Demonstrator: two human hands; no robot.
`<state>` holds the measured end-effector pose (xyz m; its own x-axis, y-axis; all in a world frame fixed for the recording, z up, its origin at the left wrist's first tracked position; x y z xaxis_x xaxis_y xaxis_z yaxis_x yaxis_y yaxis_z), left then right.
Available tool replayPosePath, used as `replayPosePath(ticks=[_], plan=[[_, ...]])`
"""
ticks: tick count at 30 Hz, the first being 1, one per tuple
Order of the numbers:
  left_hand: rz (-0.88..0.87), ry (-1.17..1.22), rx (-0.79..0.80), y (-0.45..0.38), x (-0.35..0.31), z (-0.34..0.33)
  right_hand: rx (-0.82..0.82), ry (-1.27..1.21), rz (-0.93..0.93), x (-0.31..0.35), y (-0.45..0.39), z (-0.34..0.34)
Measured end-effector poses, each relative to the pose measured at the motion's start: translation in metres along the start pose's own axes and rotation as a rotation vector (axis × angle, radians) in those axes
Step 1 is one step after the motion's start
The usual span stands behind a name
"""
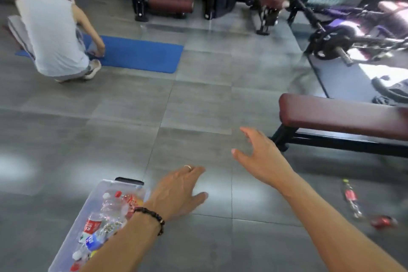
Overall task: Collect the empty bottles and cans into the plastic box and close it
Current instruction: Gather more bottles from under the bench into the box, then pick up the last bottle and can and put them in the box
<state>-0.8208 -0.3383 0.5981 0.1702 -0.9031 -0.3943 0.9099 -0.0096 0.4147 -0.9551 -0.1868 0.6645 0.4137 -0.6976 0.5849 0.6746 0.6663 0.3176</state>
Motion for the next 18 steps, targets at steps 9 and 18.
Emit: replayPosePath(ticks=[9,18], plan=[[-0.169,-0.180,0.111,-0.087,-0.260,-0.024,-0.177,-0.064,-0.183,-0.213,0.150,0.136],[-0.363,-0.307,0.266,-0.197,-0.447,-0.087,-0.181,-0.056,-0.493,-0.417,0.258,0.207]])
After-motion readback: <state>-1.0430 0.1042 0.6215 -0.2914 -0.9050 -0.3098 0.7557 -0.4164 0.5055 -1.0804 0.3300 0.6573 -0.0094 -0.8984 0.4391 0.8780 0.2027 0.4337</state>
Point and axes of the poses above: each hand's wrist, its own y-axis away from the middle knuckle, its own z-axis out of the back of the hand, x = y × z, the point moved 3 cm from there along -y, towards the middle knuckle, and after that the axes turned 15 degrees about x, right-handed, at the moved point
